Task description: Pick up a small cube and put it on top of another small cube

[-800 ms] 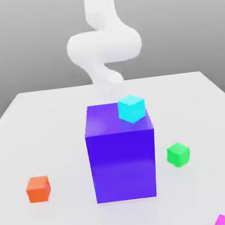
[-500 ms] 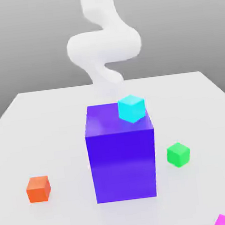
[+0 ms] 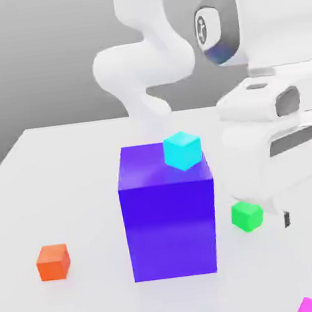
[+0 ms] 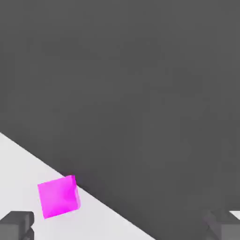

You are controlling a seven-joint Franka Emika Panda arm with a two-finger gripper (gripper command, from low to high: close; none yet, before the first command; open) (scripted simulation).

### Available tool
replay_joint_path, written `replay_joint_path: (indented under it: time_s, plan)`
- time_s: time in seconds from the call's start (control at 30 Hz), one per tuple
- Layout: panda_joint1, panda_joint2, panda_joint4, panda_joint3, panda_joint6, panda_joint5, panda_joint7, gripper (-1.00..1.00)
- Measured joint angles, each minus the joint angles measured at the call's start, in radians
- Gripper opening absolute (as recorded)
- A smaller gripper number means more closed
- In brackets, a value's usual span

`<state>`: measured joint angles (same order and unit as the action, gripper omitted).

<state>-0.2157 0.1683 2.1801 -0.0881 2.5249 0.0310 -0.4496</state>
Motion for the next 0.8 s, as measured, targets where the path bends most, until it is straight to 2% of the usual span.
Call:
replay_joint_path:
  time_s: [0.23, 0.37, 0.4, 0.63, 0.8]
  plan:
    - [-0.046, 0.256, -0.033, -0.025, 0.061, 0.058, 0.055, 0.00]
    - [-0.067, 0.401, -0.063, -0.006, 0.157, 0.083, 0.048, 0.00]
    - [-0.071, 0.422, -0.068, -0.003, 0.173, 0.086, 0.046, -1.00]
    - [-0.071, 0.419, -0.068, -0.003, 0.170, 0.085, 0.047, -1.00]
    - [-0.050, 0.262, -0.010, -0.042, 0.072, 0.042, 0.072, -1.00]
